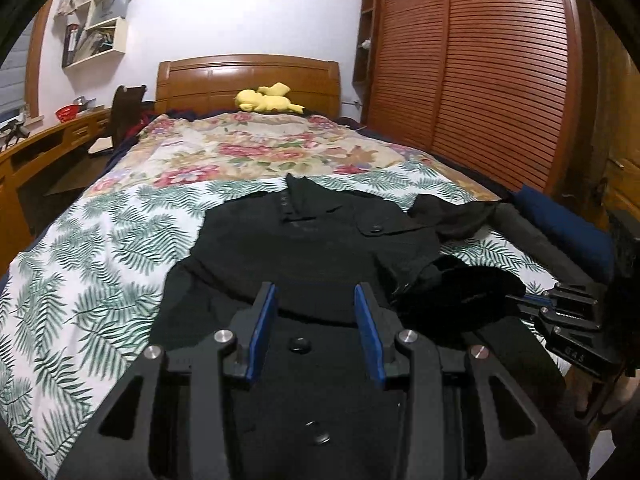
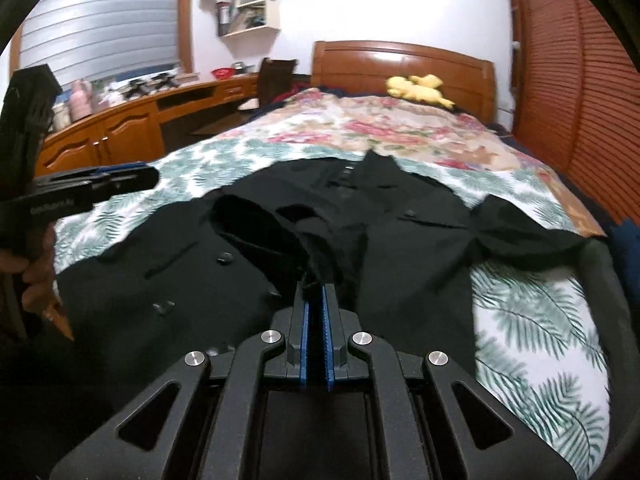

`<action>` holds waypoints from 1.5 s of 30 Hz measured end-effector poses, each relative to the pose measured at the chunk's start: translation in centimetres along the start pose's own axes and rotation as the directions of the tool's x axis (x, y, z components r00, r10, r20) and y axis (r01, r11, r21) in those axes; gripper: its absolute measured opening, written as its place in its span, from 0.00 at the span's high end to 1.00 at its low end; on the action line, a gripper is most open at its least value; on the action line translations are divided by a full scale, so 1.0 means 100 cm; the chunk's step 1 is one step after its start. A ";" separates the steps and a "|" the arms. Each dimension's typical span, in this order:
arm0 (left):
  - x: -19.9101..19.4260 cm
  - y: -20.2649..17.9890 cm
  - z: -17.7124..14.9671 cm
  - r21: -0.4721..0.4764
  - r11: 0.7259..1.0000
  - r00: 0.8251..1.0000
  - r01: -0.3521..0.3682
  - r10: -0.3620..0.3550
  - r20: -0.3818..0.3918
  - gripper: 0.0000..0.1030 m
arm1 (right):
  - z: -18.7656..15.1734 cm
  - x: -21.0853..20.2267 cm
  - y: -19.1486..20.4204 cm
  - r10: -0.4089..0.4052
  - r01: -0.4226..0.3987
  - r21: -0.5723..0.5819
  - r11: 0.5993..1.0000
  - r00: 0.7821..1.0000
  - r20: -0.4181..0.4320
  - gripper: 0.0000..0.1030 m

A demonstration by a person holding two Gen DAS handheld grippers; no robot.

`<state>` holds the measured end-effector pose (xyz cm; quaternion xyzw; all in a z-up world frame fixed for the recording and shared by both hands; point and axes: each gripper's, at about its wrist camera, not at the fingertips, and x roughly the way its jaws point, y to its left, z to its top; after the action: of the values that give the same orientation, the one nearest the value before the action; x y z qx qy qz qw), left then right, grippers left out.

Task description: Fold large clothes

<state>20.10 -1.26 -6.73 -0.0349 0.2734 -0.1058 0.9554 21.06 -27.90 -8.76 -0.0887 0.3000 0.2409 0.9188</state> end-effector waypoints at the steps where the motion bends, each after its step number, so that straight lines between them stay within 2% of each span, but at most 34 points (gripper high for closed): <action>1: 0.002 -0.003 0.000 0.002 1.000 1.000 0.005 -0.005 -0.002 0.63 | -0.004 -0.001 -0.010 -0.011 0.011 0.036 0.999 1.000 -0.005 0.97; 8: 0.013 -0.025 0.000 0.039 0.999 0.999 0.027 -0.026 -0.022 0.63 | -0.028 -0.002 -0.041 -0.073 0.080 0.114 0.990 0.995 -0.066 0.96; 13: 0.016 -0.029 -0.002 0.048 0.998 0.999 0.036 -0.034 -0.032 0.63 | -0.038 -0.008 -0.040 -0.085 0.094 0.099 0.991 0.992 -0.088 0.93; 16: 0.017 -0.033 -0.006 0.053 0.998 0.998 0.047 -0.044 -0.043 0.63 | -0.039 -0.015 -0.037 -0.088 0.095 0.073 0.993 0.992 -0.091 0.85; 18: 0.019 -0.036 -0.008 0.058 0.997 0.997 0.056 -0.053 -0.050 0.63 | -0.040 -0.021 -0.037 -0.098 0.103 0.060 0.993 0.992 -0.082 0.66; 20: 0.020 -0.043 -0.011 0.075 0.995 0.997 0.065 -0.061 -0.057 0.63 | -0.039 -0.024 -0.041 -0.112 0.116 0.054 0.992 0.991 -0.076 0.58; 23: 0.021 -0.051 -0.014 0.101 0.993 0.996 0.067 -0.061 -0.059 0.63 | -0.040 -0.022 -0.049 -0.116 0.122 0.070 0.990 0.989 -0.089 0.56; 28: 0.018 -0.059 -0.017 0.114 0.989 0.995 0.092 -0.086 -0.055 0.63 | -0.048 -0.003 -0.059 -0.097 0.117 0.117 0.986 0.982 -0.164 0.56; 31: 0.018 -0.061 -0.019 0.117 0.987 0.993 0.109 -0.103 -0.052 0.63 | -0.055 0.007 -0.063 -0.051 0.081 0.155 0.985 0.981 -0.186 0.57; 32: 0.017 -0.062 -0.019 0.117 0.987 0.993 0.114 -0.109 -0.051 0.63 | -0.058 0.009 -0.063 -0.043 0.074 0.157 0.985 0.981 -0.191 0.58; 34: 0.016 -0.063 -0.020 0.120 0.986 0.993 0.118 -0.114 -0.044 0.63 | -0.060 0.013 -0.062 -0.039 0.071 0.152 0.986 0.979 -0.202 0.70; 36: 0.014 -0.063 -0.020 0.123 0.986 0.993 0.117 -0.114 -0.035 0.63 | -0.062 0.014 -0.060 -0.021 0.052 0.150 0.987 0.979 -0.203 0.93; 39: 0.012 -0.062 -0.018 0.114 0.987 0.994 0.113 -0.111 -0.021 0.63 | -0.061 0.007 -0.055 0.001 0.025 0.137 0.990 0.983 -0.186 0.98; 45: 0.011 -0.055 -0.014 0.089 0.989 0.993 0.121 -0.121 -0.002 0.63 | -0.059 -0.015 -0.037 0.066 -0.046 0.125 0.991 0.985 -0.159 1.00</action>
<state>19.21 -6.90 -7.81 -0.0091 0.2640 -0.1758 0.9483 18.84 -33.55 -12.56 -0.0436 0.3905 0.2399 0.8877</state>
